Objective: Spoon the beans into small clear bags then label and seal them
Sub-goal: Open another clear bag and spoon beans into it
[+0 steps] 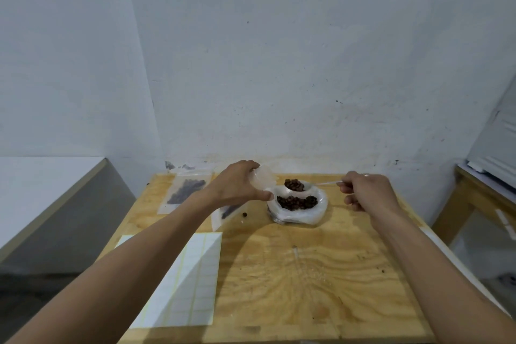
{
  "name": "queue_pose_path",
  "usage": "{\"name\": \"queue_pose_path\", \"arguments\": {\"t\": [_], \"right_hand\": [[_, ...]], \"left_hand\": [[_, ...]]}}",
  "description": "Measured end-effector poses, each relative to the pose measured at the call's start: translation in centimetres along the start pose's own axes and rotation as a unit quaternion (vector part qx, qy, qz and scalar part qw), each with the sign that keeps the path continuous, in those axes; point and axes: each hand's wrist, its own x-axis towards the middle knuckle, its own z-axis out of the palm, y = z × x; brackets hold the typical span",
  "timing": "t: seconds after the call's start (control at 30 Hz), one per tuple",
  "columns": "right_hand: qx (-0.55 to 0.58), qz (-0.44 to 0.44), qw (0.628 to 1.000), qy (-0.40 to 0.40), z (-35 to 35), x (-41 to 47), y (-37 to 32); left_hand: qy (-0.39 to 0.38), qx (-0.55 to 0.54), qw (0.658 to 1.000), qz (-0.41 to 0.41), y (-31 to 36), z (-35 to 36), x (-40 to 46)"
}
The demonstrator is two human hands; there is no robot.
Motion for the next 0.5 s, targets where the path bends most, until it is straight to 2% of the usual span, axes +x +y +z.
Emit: {"name": "queue_pose_path", "arguments": {"t": [0.13,0.23,0.4,0.5], "right_hand": [[-0.004,-0.039,0.999,-0.011,0.9,-0.2,-2.3],[-0.033,-0.099,0.994,-0.032,2.1,-1.0,-3.6],[-0.131,-0.263,0.955,-0.038,3.6,-2.7,-5.4],[-0.161,-0.312,0.936,-0.012,3.2,-2.6,-5.6]], "left_hand": [[0.001,-0.002,1.0,-0.007,0.0,-0.3,0.1],[0.005,-0.006,1.0,-0.01,0.2,-0.7,-0.2],[0.01,-0.006,1.0,-0.011,0.2,-1.2,-0.6],[0.019,-0.015,1.0,-0.009,-0.1,-1.5,-0.8]]}}
